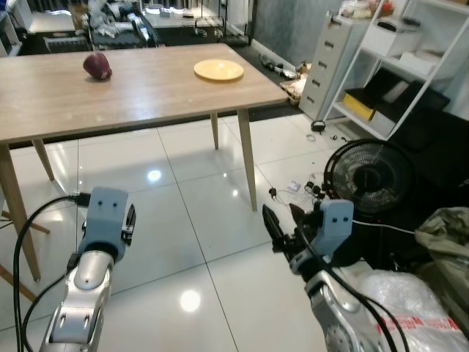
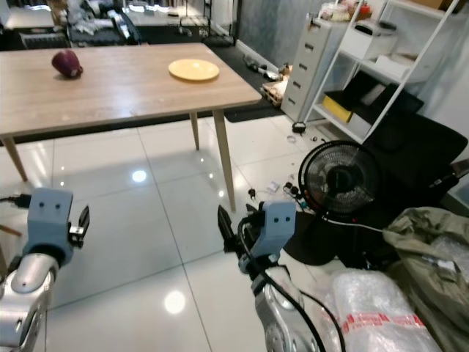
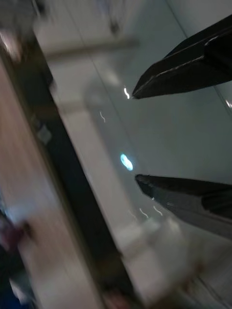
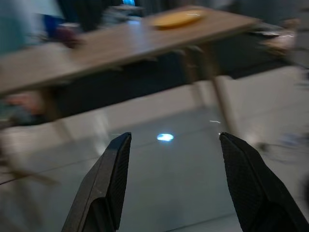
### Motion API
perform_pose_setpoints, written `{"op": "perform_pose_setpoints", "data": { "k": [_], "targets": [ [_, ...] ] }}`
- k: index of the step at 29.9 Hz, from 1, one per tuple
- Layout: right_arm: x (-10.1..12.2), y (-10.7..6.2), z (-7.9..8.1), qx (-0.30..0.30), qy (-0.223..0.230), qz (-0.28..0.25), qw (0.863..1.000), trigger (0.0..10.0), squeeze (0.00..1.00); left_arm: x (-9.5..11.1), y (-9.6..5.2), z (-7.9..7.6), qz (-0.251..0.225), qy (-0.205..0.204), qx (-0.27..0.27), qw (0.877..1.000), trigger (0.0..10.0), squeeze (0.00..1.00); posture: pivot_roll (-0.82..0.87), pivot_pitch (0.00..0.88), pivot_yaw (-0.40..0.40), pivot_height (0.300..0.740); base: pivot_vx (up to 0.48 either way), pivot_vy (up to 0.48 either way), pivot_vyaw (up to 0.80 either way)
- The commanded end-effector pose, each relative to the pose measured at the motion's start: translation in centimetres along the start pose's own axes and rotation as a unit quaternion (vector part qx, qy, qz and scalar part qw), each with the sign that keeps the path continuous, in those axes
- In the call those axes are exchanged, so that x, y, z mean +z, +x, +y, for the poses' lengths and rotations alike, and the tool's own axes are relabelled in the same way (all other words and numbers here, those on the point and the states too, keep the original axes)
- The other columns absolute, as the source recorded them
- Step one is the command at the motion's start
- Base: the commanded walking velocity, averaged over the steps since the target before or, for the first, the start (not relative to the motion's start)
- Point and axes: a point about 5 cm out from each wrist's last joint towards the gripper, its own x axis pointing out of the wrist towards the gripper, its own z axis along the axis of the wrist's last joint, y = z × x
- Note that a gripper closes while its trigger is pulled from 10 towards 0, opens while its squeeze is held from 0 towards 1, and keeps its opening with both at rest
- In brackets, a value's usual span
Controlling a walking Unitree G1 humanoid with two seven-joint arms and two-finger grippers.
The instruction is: Setting the table
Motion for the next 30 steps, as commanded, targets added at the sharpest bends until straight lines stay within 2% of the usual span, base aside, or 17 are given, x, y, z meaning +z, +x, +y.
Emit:
{"op": "perform_pose_setpoints", "data": {
  "k": [1, 2, 5, 8, 15, 20, 27, 30],
  "targets": [
    [-0.2, -0.3, -1.9, -0.049, -0.009, 0.002, 0.999, 10.0, 0.0, -0.1, 0.1, -1.5, -0.003, -0.009, -0.047, 0.999, 10.0, 0.0, 0.17, 0.085, 0.043, 0.74, 0.48, 0.0, 0.0],
    [0.0, -0.2, -3.4, -0.083, -0.023, 0.0, 0.996, 10.0, 0.0, 0.4, 0.4, -2.6, -0.013, -0.014, -0.081, 0.997, 10.0, 0.0, 0.16, 0.084, 0.05, 0.74, 0.48, 0.0, 0.0],
    [0.2, -0.2, -4.0, -0.098, -0.031, -0.002, 0.995, 10.0, 0.0, 0.7, 0.5, -3.3, -0.018, -0.016, -0.099, 0.995, 10.0, 0.0, 0.16, 0.084, 0.05, 0.74, 0.48, 0.0, 0.0],
    [1.2, -0.5, -6.1, -0.137, -0.063, -0.014, 0.988, 10.0, 0.0, 1.3, 0.8, -5.2, -0.034, -0.023, -0.128, 0.991, 10.0, 0.0, 0.15, 0.087, 0.061, 0.74, 0.48, 0.0, 0.0],
    [2.4, -0.6, -8.3, -0.179, -0.09, -0.032, 0.979, 10.0, 0.0, 1.6, 0.7, -6.3, -0.042, -0.037, -0.133, 0.99, 10.0, 0.0, 0.15, 0.085, 0.063, 0.74, 0.48, 0.0, 0.0],
    [3.2, -0.3, -8.3, -0.175, -0.095, -0.049, 0.979, 10.0, 0.0, 1.2, 0.6, -5.6, -0.044, -0.034, -0.116, 0.992, 10.0, 0.0, 0.14, 0.081, 0.068, 0.74, 0.48, 0.0, 0.0],
    [2.9, -0.4, -7.8, -0.17, -0.088, -0.051, 0.98, 10.0, 0.0, 1.2, 0.8, -4.9, -0.047, -0.031, -0.102, 0.993, 10.0, 0.0, 0.15, 0.074, 0.07, 0.74, 0.48, 0.0, 0.0],
    [2.7, -0.1, -7.1, -0.147, -0.084, -0.051, 0.984, 10.0, 0.0, 1.4, 1.0, -4.7, -0.051, -0.027, -0.098, 0.993, 10.0, 0.0, 0.16, 0.072, 0.072, 0.74, 0.48, 0.0, 0.0]
  ]
}}
